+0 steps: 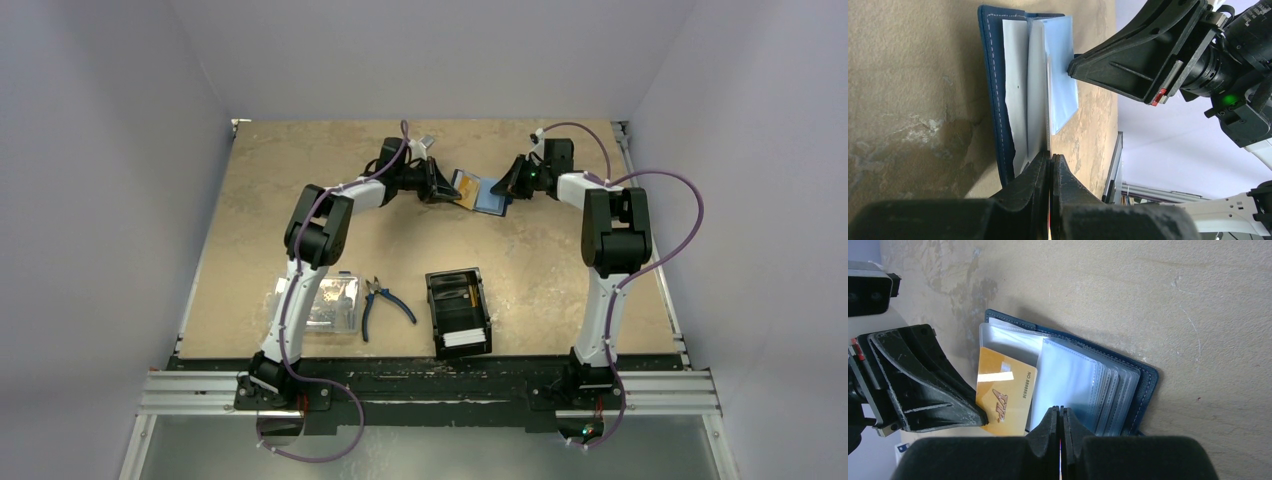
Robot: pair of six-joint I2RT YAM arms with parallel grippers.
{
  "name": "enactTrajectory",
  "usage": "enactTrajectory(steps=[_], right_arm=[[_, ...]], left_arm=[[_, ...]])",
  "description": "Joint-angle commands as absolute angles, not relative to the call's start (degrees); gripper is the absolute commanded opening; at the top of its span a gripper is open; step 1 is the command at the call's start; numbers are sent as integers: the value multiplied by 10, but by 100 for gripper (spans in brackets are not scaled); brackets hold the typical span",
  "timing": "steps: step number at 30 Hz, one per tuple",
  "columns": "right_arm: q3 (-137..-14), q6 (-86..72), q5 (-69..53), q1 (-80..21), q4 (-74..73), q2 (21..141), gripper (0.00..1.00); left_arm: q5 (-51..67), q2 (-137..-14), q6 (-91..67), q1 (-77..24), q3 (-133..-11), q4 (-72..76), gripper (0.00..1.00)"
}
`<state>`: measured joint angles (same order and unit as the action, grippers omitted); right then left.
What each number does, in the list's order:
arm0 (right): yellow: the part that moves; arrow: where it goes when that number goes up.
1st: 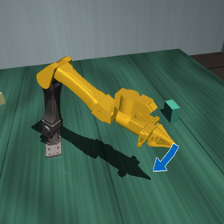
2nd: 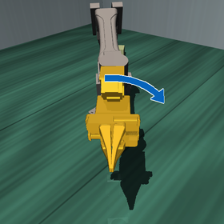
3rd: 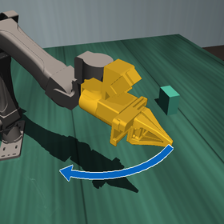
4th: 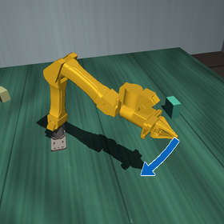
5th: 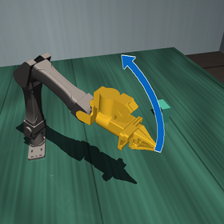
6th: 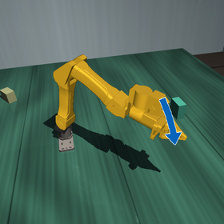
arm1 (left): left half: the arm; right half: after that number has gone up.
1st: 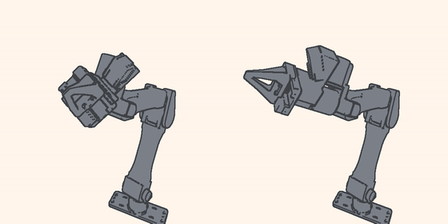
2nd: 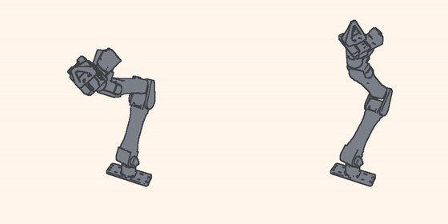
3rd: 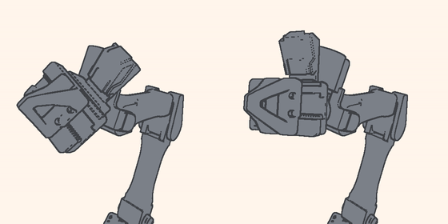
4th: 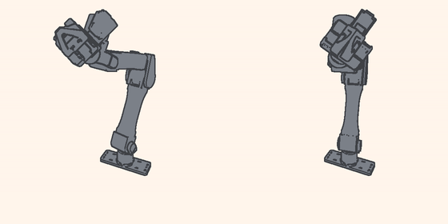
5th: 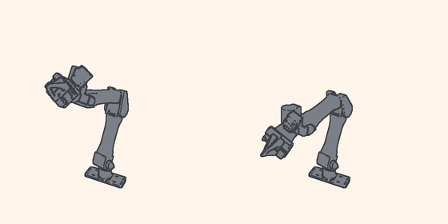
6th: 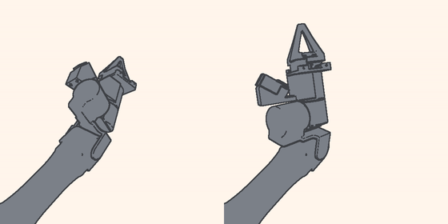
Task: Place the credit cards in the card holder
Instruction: Insert the credit card into the card holder.
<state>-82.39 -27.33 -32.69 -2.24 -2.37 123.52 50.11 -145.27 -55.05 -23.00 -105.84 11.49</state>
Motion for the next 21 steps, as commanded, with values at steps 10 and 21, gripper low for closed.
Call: enactTrajectory(steps=[10,21], right_arm=[[-832,-249,-299,-26,-59,1263,0],[-832,-249,-300,-25,-59,1265,0]], left_arm=[[527,-1468,-561,-231,-1075,146,0],[543,-1491,-603,-235,-1098,194,0]])
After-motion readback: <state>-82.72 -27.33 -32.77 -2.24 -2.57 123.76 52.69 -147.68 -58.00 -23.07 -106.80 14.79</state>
